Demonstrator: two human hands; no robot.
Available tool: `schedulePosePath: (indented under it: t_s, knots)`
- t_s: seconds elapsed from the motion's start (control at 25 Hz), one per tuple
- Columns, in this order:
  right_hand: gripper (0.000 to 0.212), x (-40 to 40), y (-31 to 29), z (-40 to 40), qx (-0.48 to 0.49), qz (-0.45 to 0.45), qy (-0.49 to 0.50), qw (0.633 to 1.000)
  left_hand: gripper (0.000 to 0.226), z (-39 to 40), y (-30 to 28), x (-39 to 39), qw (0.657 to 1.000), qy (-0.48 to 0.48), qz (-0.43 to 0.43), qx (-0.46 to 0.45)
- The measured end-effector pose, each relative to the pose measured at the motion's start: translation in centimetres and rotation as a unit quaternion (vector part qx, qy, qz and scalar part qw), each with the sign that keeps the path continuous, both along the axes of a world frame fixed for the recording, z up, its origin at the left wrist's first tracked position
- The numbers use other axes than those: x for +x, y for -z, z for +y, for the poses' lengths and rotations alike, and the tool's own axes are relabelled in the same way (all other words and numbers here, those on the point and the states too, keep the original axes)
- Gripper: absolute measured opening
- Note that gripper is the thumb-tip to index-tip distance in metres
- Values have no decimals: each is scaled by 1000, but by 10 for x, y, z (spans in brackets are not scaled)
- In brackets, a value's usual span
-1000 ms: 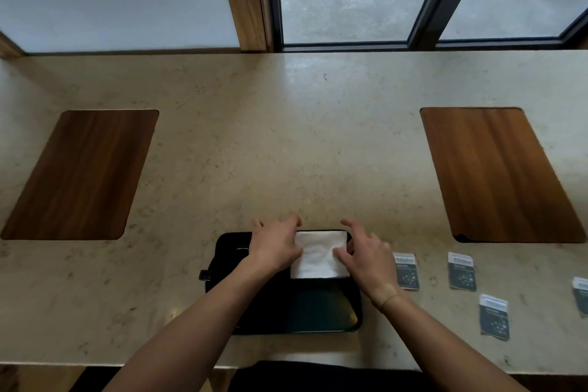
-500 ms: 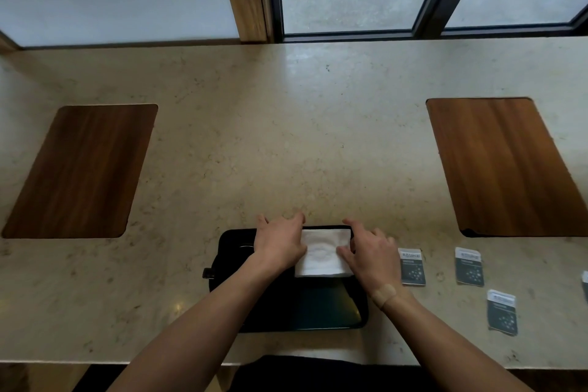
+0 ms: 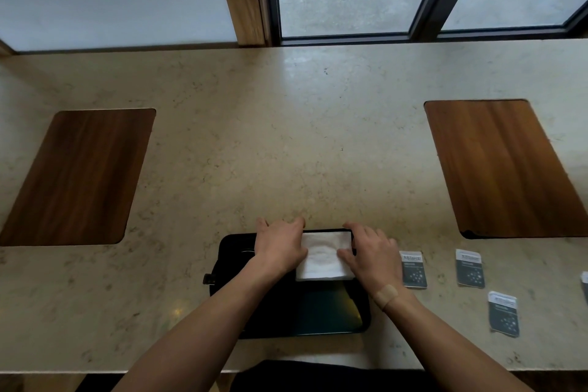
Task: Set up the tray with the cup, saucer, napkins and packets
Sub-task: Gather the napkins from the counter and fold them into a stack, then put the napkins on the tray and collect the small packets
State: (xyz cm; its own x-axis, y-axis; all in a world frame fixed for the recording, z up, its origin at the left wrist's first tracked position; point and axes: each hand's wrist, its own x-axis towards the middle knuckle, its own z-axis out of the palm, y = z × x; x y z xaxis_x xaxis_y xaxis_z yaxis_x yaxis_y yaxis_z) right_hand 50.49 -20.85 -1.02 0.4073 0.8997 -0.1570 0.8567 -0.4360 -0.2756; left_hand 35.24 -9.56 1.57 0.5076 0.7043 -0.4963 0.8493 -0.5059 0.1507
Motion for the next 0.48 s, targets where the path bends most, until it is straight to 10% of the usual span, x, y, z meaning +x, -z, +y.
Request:
schedulePosePath:
  t_s: [0.48]
  knots:
    - [37,6,-10,-8,47,45,34,997,39,11,-16,1,995,-4,-100,-11]
